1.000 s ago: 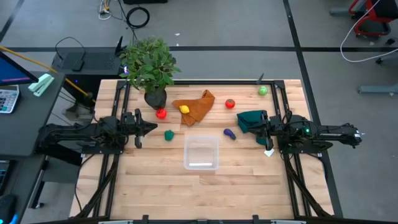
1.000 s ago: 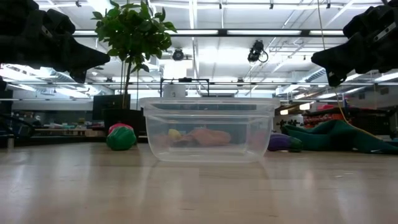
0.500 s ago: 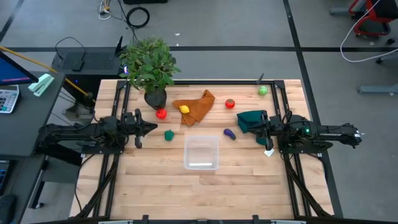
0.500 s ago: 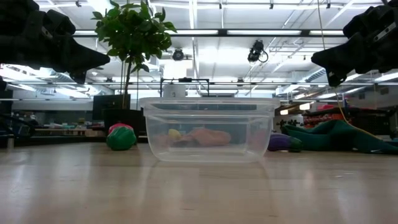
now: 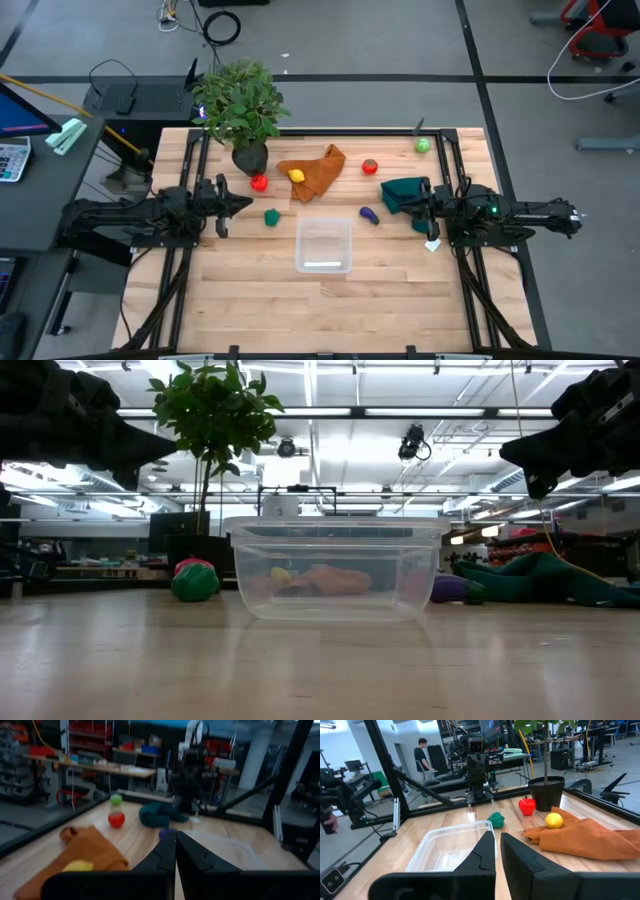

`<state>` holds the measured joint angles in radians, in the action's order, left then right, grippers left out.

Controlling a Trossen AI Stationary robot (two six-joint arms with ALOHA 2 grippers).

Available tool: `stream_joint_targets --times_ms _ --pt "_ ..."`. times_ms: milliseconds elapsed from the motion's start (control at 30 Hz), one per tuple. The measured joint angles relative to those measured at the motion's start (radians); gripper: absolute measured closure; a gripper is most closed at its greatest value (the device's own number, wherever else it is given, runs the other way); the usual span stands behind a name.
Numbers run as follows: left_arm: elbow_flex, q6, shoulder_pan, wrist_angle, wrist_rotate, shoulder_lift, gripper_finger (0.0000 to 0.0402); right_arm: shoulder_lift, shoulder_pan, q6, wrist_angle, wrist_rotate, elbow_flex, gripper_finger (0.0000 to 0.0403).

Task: Pick and placing Produce into tupperware
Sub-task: Put the green bell pepper into the transparent bin

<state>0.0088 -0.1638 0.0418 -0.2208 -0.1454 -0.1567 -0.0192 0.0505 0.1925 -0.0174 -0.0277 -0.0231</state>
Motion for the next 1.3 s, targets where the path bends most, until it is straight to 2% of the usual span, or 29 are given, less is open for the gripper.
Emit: stream_joint_targets --times_ms 233,467,733,800,900,1067,1300 --pt "0.000 -0.007 0.000 -0.115 -0.040 0.000 0.0392 0.000 0.000 0.149 -0.070 0.018 0.001 0.0402" --pt "0.000 -0.008 0.000 -0.278 -0.107 0.000 0.0384 0.000 0.000 0.244 -0.259 0.174 0.001 0.0402" --pt "0.000 -0.012 0.000 -0.292 -0.300 0.000 0.0394 0.000 0.000 0.332 -0.360 0.400 -0.002 0.0402" --pt "0.000 -0.036 0.000 -0.272 -0.342 0.000 0.0393 -0.004 0.000 0.338 -0.357 0.428 -0.010 0.0402" --pt "0.000 -0.063 0.000 -0.230 -0.351 0.000 0.0387 -0.029 0.000 0.298 -0.356 0.449 -0.037 0.0402" --pt "0.043 -0.075 0.000 -0.149 -0.347 -0.004 0.0386 -0.120 0.000 0.219 -0.266 0.450 -0.141 0.0402" --pt "0.253 -0.009 0.000 0.023 -0.326 -0.109 0.0388 -0.301 0.000 0.214 0.085 0.450 -0.411 0.0402"
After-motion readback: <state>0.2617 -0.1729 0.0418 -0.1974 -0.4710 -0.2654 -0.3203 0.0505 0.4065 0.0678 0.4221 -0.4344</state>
